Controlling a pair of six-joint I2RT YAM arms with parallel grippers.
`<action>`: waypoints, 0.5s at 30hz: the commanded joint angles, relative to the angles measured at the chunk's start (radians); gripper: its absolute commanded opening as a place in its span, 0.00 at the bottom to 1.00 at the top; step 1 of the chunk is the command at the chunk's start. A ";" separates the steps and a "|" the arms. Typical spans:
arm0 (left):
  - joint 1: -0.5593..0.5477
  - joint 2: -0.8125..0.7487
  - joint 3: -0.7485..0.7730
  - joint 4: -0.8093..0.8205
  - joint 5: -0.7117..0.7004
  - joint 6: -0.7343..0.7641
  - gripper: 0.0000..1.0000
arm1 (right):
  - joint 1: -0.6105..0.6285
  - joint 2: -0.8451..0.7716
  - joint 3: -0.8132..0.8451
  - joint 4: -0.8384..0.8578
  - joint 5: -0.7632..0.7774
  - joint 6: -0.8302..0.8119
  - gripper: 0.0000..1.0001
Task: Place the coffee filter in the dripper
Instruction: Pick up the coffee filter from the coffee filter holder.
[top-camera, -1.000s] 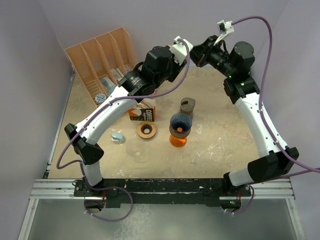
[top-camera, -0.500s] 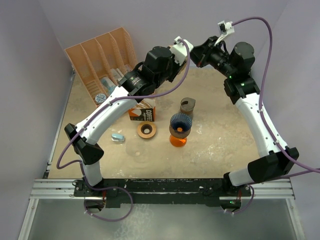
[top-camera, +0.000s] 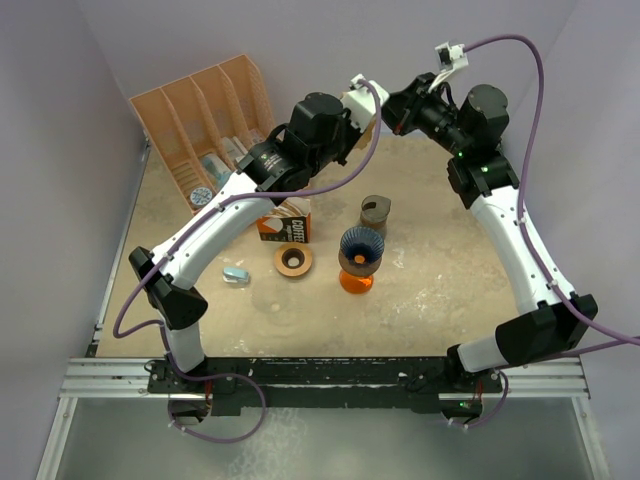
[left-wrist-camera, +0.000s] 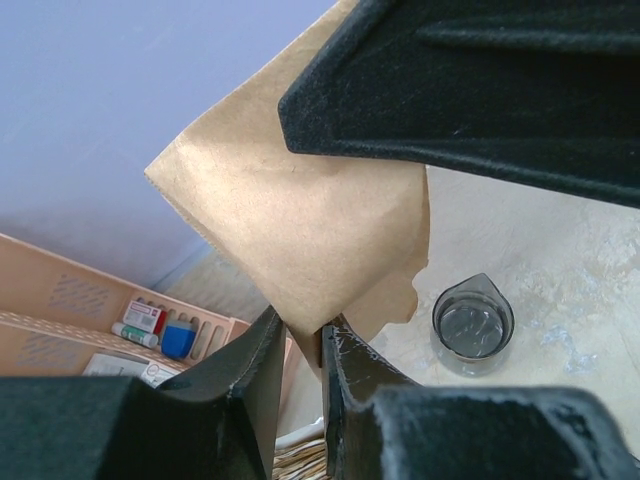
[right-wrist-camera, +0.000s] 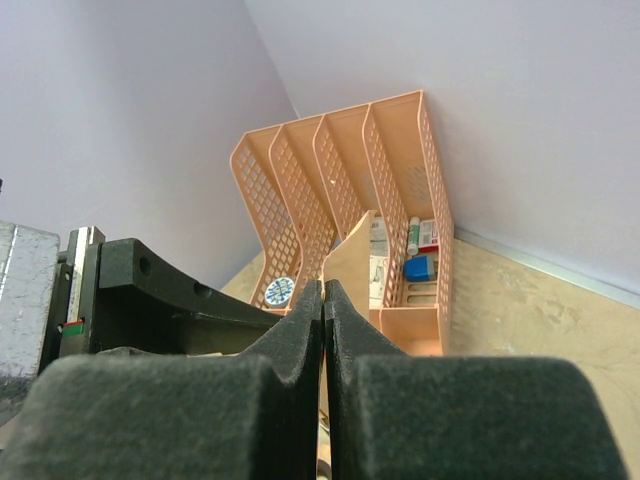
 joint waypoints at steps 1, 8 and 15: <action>-0.005 -0.007 0.019 0.035 0.019 0.017 0.16 | -0.008 -0.035 -0.007 0.058 -0.008 0.009 0.00; -0.005 -0.007 0.018 0.033 0.021 0.027 0.09 | -0.010 -0.036 -0.013 0.063 -0.014 0.014 0.00; -0.005 -0.008 0.017 0.029 0.031 0.031 0.03 | -0.009 -0.034 -0.015 0.066 -0.017 0.014 0.00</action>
